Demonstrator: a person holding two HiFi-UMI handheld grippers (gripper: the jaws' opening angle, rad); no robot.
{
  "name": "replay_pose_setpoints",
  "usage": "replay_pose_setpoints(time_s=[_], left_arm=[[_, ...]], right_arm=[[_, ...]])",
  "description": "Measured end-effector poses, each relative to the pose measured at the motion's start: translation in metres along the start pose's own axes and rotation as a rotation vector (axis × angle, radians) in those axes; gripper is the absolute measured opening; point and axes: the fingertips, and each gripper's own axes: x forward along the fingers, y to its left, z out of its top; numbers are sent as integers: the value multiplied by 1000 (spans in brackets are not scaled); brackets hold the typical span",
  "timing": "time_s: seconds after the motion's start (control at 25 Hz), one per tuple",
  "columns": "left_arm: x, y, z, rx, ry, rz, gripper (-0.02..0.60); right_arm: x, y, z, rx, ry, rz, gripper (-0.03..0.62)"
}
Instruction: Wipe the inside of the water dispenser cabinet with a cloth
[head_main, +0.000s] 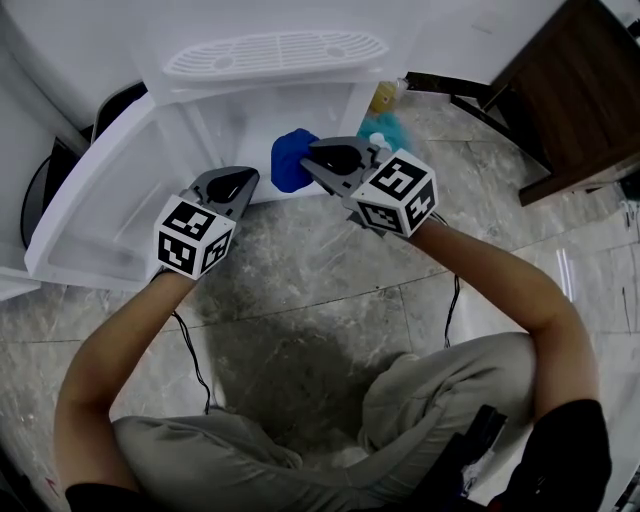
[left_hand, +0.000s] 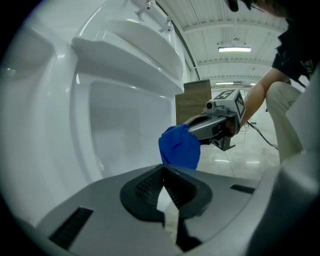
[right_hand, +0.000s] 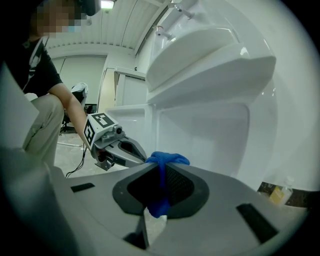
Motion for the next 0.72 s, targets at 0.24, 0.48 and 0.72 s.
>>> replay_pose_setpoints(time_s=[0.24,0.48,0.72], left_arm=[[4,-4,0,8,2,-12,6],[4,-2,-1,4,2,-11,6],[2,0,-2,-2,3,-7,6]], right_arm=[[0,2,-7,-5,22,4,28],[2,4,-8,-11,24,10,28],[6,7,-6,-29,19,21,28]])
